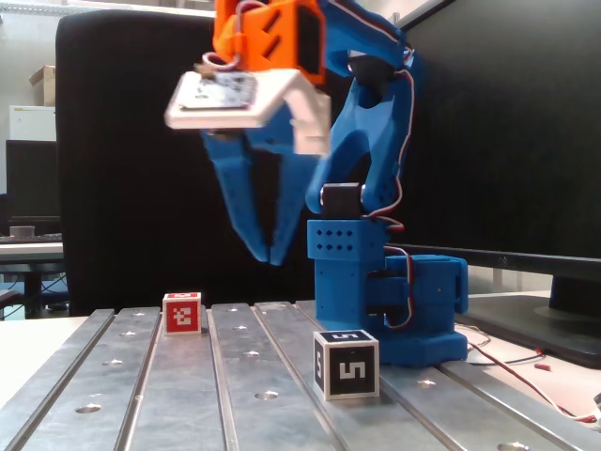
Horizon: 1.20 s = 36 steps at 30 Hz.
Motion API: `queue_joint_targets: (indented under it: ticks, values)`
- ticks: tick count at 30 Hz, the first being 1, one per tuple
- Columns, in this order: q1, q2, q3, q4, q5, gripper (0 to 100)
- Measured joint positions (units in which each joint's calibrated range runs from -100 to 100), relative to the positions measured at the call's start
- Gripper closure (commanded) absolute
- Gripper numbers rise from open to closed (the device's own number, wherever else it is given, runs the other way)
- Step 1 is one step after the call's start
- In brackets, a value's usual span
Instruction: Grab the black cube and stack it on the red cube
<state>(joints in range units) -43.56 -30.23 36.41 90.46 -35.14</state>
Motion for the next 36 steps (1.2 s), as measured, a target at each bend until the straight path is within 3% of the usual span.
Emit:
queue_joint_targets:
  ticks: [14,25,36]
  values:
    - [-12.8,-0.9,6.7,-0.3,-3.7,99]
    - [-13.3,-18.8,19.8,-6.6,-1.6,99]
    - [-11.6,-14.1,20.9,-7.6,0.7,99]
